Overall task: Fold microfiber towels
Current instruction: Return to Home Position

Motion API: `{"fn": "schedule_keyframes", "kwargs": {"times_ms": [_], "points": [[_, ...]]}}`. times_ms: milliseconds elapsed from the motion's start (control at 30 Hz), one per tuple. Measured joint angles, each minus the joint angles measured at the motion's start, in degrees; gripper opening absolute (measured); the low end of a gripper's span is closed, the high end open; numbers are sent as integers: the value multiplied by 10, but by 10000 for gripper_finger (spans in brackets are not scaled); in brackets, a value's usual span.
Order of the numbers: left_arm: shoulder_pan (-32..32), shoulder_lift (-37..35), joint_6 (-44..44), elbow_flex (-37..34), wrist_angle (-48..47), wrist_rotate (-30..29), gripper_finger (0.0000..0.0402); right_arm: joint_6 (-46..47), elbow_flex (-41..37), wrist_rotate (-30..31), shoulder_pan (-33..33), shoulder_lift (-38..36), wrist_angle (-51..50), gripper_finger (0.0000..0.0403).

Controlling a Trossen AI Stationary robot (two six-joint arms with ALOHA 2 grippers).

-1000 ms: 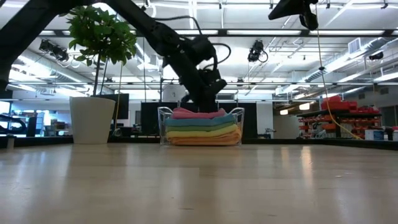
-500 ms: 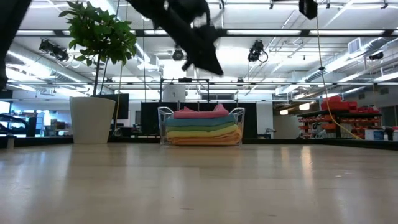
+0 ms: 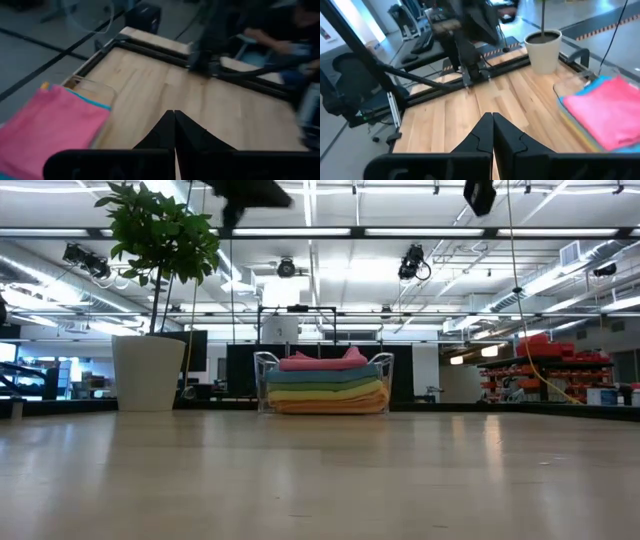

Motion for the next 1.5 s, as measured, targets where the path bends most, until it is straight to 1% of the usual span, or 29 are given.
{"fn": "schedule_keyframes", "kwargs": {"times_ms": [100, 233, 333, 400, 500, 700, 900, 933, 1000, 1133, 1200, 1267, 1400, 1500], "points": [[-20, -96, -28, -81, 33, -6, 6, 10, -49, -1, 0, -14, 25, 7], [-40, -217, -55, -168, 38, -44, 7, 28, -130, -1, 0, -48, 80, 7], [-47, -303, -65, -236, 52, -51, 5, 38, -204, -1, 0, -82, 159, 7], [-49, -357, -71, -284, 79, -51, 6, 39, -252, -1, 0, -104, 220, 7], [-48, -425, -78, -350, 91, -51, 5, 42, -311, -1, 0, -133, 282, 7], [-48, -570, -116, -455, 92, -49, 4, 86, -380, 9, -1, -196, 297, 7], [-48, -708, -168, -535, 98, -49, 4, 87, -432, 38, -1, -275, 298, 7], [-48, -720, -170, -546, 104, -49, 4, 88, -441, 38, -1, -290, 298, 7], [-48, -718, -172, -563, 123, -49, 3, 87, -461, 38, -1, -320, 300, 7], [-48, -700, -183, -594, 156, -50, 3, 82, -509, 38, 0, -372, 299, 7], [-48, -697, -183, -621, 192, -48, 3, 80, -529, 38, 0, -392, 300, 7], [-48, -699, -180, -644, 237, -49, 3, 76, -529, 37, 0, -405, 269, 7], [-48, -694, -140, -644, 225, -44, 3, 62, -529, 31, 0, -410, 273, 7], [-48, -694, -112, -644, 195, -43, 11, 55, -529, 43, 0, -406, 247, 7]]}}
